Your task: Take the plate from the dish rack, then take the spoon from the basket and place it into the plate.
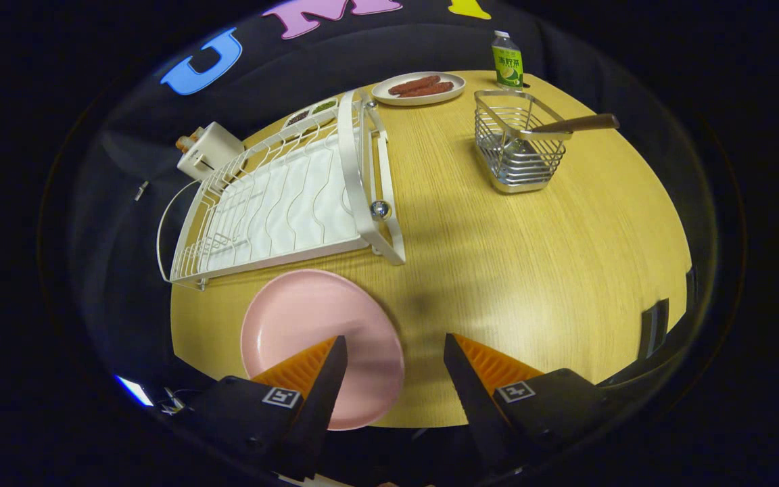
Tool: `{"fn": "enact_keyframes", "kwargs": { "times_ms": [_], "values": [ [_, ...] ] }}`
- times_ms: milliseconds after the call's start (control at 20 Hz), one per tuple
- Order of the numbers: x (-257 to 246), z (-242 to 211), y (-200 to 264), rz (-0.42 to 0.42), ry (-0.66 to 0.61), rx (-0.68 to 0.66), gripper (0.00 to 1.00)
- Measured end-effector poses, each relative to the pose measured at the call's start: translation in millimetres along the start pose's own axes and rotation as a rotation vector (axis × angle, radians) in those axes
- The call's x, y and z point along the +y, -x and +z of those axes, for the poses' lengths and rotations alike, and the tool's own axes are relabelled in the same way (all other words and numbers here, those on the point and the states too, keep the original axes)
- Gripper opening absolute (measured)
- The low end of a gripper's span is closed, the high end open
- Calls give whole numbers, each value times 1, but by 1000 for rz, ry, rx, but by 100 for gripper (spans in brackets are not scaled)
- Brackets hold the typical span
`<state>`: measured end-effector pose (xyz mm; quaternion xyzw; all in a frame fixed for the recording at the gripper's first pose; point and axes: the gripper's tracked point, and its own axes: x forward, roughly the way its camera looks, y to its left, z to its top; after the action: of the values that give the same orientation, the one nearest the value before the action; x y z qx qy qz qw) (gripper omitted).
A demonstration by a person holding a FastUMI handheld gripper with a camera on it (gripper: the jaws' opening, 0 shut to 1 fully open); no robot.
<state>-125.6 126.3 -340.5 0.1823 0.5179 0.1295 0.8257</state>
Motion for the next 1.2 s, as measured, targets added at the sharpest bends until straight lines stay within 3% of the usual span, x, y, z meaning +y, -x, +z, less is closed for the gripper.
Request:
{"fn": "enact_keyframes", "kwargs": {
  "times_ms": [100, 300, 500, 650, 1050, 1200],
  "values": [
    [2, 14, 16, 20, 33, -57, 97],
    [-2, 55, 57, 32, 155, -229, 99],
    [-19, 100, 98, -10, 280, -380, 99],
    [-47, 129, 112, -59, 291, -424, 99],
    [-127, 170, 68, -163, 289, -378, 98],
    [-141, 177, 48, -174, 289, -348, 88]
  ]
}}
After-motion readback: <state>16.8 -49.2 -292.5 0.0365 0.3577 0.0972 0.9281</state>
